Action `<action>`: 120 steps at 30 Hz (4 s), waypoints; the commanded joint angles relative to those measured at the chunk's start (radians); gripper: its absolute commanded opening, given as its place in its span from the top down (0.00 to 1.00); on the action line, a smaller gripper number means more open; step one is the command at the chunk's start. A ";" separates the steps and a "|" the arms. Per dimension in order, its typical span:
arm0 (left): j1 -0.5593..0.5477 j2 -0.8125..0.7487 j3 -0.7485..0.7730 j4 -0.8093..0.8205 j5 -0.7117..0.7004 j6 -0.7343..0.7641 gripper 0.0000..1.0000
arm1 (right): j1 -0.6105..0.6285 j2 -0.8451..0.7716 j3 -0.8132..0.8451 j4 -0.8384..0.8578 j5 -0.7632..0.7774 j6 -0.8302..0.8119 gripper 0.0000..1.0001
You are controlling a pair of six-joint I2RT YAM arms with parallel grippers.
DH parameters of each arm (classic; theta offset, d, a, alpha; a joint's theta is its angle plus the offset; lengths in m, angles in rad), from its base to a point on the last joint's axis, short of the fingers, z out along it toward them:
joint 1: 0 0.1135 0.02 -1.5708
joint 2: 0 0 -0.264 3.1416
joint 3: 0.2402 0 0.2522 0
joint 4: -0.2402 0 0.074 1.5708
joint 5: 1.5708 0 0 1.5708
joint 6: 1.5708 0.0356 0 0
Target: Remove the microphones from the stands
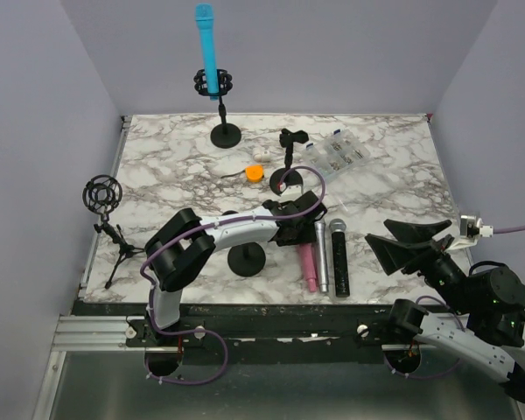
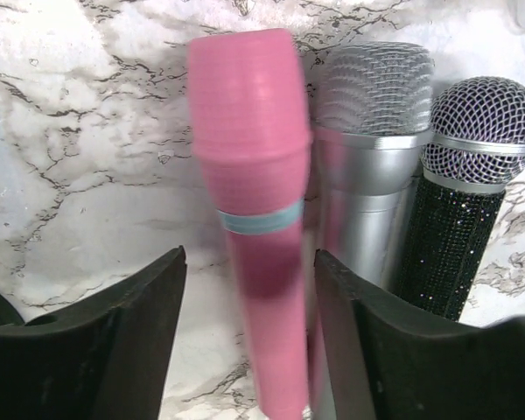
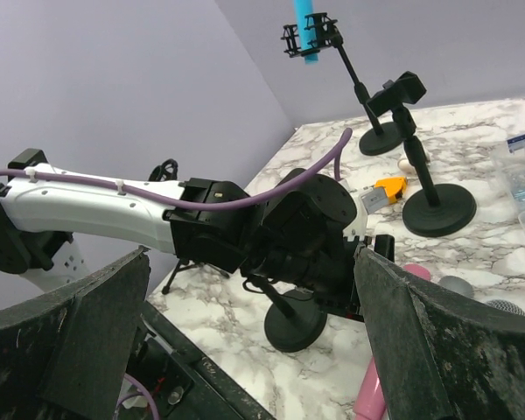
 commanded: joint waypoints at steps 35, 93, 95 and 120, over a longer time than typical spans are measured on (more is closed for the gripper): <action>-0.012 -0.824 -0.062 -0.119 0.336 0.725 0.27 | 0.005 0.005 -0.036 -0.003 0.013 0.016 0.00; 0.523 -1.231 -0.698 0.358 0.348 0.144 0.27 | 0.006 0.108 -0.061 0.091 -0.039 0.038 0.00; 0.540 -1.203 -0.698 0.376 0.352 0.137 0.27 | 0.006 0.112 -0.056 0.090 -0.042 0.040 0.00; 1.062 -0.805 -0.397 0.597 0.725 0.245 0.88 | 0.007 0.162 -0.031 0.101 -0.048 0.061 0.00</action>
